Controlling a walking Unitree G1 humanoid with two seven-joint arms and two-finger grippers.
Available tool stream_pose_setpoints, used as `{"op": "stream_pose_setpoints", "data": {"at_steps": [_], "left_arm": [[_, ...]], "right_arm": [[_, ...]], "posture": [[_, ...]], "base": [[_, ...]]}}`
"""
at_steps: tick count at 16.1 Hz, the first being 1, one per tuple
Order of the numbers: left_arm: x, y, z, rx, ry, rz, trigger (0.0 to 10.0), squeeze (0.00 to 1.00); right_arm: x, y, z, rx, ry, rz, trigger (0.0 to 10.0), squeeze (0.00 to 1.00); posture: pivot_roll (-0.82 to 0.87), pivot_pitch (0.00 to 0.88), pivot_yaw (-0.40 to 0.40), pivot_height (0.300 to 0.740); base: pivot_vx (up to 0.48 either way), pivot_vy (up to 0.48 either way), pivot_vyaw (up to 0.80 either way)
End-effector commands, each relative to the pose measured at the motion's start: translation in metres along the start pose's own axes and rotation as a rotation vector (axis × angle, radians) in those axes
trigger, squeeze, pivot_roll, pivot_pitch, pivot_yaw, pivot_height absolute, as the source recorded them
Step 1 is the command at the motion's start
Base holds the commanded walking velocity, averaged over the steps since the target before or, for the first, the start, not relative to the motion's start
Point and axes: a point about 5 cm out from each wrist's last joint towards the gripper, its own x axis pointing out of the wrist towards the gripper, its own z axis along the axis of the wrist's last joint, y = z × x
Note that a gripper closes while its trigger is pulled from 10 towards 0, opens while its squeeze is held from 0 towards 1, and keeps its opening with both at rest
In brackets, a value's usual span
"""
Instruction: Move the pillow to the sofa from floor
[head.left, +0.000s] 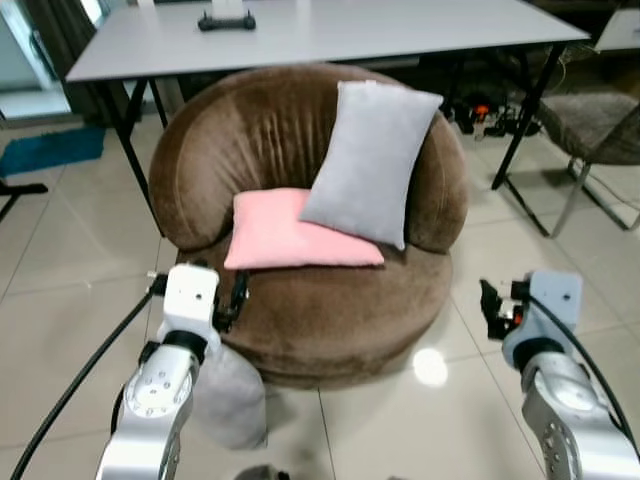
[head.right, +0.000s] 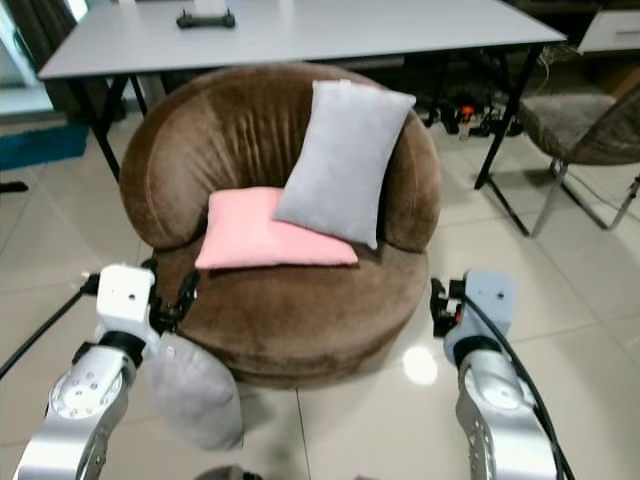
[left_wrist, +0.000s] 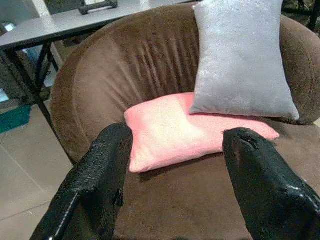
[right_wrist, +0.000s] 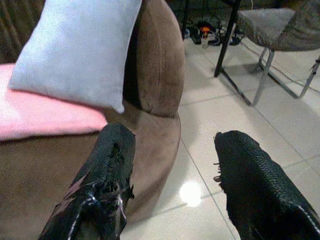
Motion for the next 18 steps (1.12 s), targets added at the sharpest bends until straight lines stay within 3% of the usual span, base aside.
{"op": "stream_pose_setpoints", "data": {"at_steps": [1, 8, 12, 15, 18], "left_arm": [[-0.001, 0.005, 0.003, 0.011, -0.013, 0.023, 10.0, 0.00], [0.001, 0.008, 0.004, 0.023, -0.009, 0.028, 10.0, 0.00], [0.009, 0.004, 0.013, 0.048, -0.041, 0.026, 10.0, 0.00], [0.009, 0.010, 0.010, 0.039, -0.008, 0.071, 10.0, 0.00], [0.009, 0.011, 0.014, 0.055, -0.022, 0.049, 10.0, 0.00]], "right_arm": [[0.004, 0.002, 0.008, -0.006, -0.022, 0.012, 10.0, 0.00], [0.014, 0.005, 0.002, 0.008, -0.006, 0.003, 10.0, 0.00], [0.020, 0.010, 0.004, 0.010, -0.005, 0.044, 10.0, 0.00], [0.026, 0.016, 0.008, 0.028, -0.017, 0.049, 10.0, 0.00], [0.025, 0.018, 0.005, 0.033, -0.011, 0.052, 10.0, 0.00]], "posture": [[-0.04, 0.000, 0.001, 0.740], [0.00, 0.000, -0.006, 0.740], [0.03, 0.000, -0.046, 0.740], [0.05, 0.000, -0.059, 0.740], [0.04, 0.000, -0.045, 0.740]], "base": [[0.000, 0.000, 0.00], [0.000, 0.000, 0.00], [0.000, 0.335, 0.00], [0.000, 0.123, 0.00], [0.000, 0.471, 0.00]]}}
